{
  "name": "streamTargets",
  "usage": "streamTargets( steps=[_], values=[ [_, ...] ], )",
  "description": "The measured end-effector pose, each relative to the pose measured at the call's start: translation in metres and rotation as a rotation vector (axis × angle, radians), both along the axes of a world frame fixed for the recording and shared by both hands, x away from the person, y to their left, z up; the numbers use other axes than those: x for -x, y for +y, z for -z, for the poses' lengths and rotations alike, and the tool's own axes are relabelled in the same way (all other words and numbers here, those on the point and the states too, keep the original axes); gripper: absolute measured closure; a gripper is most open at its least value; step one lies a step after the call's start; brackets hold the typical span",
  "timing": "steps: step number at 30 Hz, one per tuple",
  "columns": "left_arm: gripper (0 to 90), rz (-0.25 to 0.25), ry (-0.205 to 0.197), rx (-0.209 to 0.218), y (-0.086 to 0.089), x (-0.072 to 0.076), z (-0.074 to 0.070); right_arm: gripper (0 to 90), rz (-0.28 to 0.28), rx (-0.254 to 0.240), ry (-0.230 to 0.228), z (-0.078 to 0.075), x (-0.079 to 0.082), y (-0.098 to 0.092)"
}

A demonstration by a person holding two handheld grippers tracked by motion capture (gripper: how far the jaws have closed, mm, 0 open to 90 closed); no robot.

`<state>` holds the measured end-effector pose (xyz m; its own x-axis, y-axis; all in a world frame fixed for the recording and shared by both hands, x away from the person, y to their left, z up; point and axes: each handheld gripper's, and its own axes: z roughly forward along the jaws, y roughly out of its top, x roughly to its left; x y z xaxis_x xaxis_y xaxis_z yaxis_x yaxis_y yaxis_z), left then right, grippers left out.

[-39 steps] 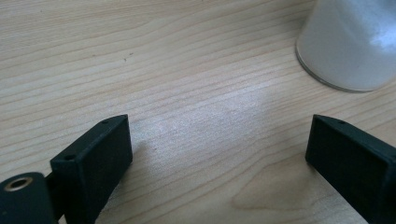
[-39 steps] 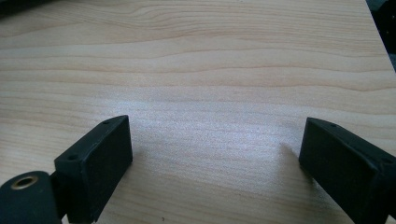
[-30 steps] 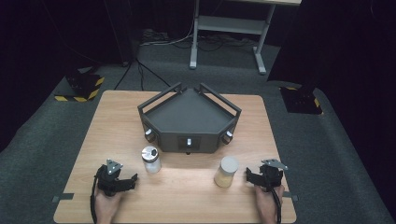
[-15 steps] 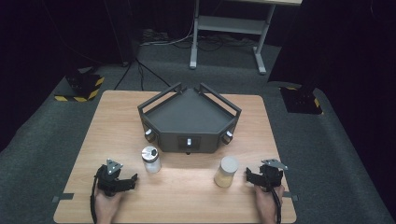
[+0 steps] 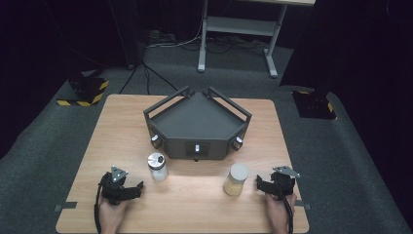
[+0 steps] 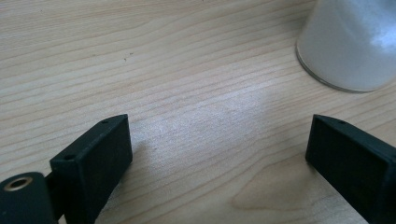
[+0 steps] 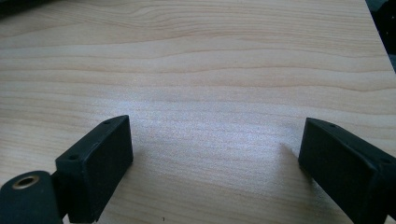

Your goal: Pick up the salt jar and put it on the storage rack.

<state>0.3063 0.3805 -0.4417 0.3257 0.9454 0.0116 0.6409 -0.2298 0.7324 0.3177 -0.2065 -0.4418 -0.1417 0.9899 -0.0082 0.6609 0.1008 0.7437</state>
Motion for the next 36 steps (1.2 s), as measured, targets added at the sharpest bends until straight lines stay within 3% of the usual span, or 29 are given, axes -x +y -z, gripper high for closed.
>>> streamTargets(
  steps=[26, 33, 36],
  values=[
    [0.4, 0.019, 0.022, -0.005, -0.0013, -0.0066, -0.0018, 9.6, 0.001, -0.001, 0.0, 0.0, 0.0, 0.0001],
    [0.3, 0.057, 0.024, -0.019, -0.0008, -0.0035, -0.0049, 9.6, 0.003, -0.002, 0.0, 0.0, 0.0001, 0.0004],
    [0.3, 0.086, 0.004, -0.024, -0.003, -0.0006, -0.0095, 9.7, 0.003, -0.002, 0.0, 0.0, 0.0001, 0.0003]
  ],
)
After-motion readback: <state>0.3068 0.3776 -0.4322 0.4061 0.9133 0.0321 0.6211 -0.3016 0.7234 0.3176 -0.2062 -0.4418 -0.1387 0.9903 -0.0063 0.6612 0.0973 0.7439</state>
